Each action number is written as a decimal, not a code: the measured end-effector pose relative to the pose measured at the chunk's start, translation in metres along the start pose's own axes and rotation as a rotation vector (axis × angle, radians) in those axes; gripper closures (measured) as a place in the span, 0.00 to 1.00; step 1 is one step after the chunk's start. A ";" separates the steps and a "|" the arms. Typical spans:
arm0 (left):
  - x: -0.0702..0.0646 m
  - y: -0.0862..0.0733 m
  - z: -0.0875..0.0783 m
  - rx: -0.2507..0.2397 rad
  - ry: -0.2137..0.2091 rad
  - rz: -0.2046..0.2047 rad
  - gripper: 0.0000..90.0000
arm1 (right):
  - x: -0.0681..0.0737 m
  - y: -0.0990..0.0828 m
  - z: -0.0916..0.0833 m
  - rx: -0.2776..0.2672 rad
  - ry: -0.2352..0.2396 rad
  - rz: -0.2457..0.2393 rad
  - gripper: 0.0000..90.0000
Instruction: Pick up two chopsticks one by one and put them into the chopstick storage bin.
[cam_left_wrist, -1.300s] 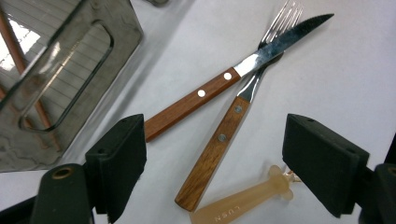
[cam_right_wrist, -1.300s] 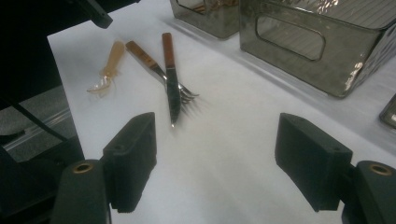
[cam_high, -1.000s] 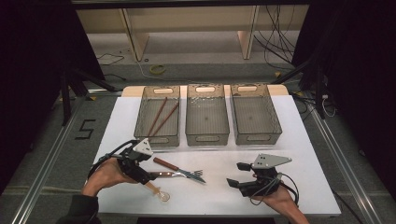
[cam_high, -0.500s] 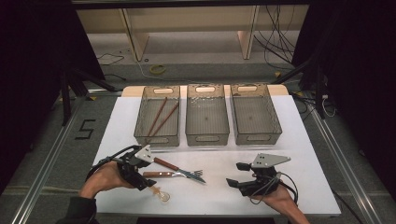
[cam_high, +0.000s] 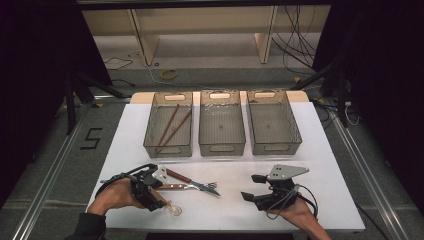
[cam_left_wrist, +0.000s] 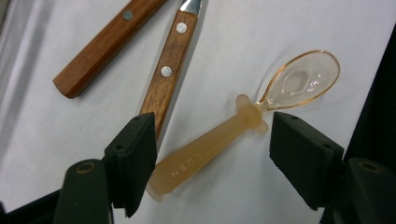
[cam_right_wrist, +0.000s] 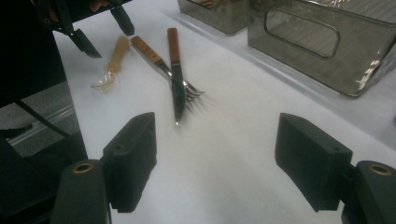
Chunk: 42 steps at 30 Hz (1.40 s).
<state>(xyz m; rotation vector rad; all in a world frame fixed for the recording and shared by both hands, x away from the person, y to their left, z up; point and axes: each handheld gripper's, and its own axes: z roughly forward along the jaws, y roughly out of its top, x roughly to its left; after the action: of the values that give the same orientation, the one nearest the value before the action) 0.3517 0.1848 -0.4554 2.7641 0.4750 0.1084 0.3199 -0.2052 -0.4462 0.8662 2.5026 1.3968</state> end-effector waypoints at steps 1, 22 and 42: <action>0.000 0.000 0.001 0.002 0.001 0.002 0.36 | 0.000 0.000 0.000 -0.001 0.000 0.000 0.34; -0.001 -0.002 0.010 0.064 -0.004 0.058 0.44 | 0.000 -0.001 0.000 0.003 0.007 -0.002 0.34; 0.002 -0.001 0.017 0.112 -0.023 0.051 0.51 | -0.001 -0.001 0.000 0.004 0.011 0.000 0.34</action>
<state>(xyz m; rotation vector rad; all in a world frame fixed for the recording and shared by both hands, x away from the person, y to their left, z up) 0.3554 0.1808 -0.4712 2.8845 0.4173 0.0640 0.3203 -0.2065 -0.4474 0.8614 2.5149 1.4005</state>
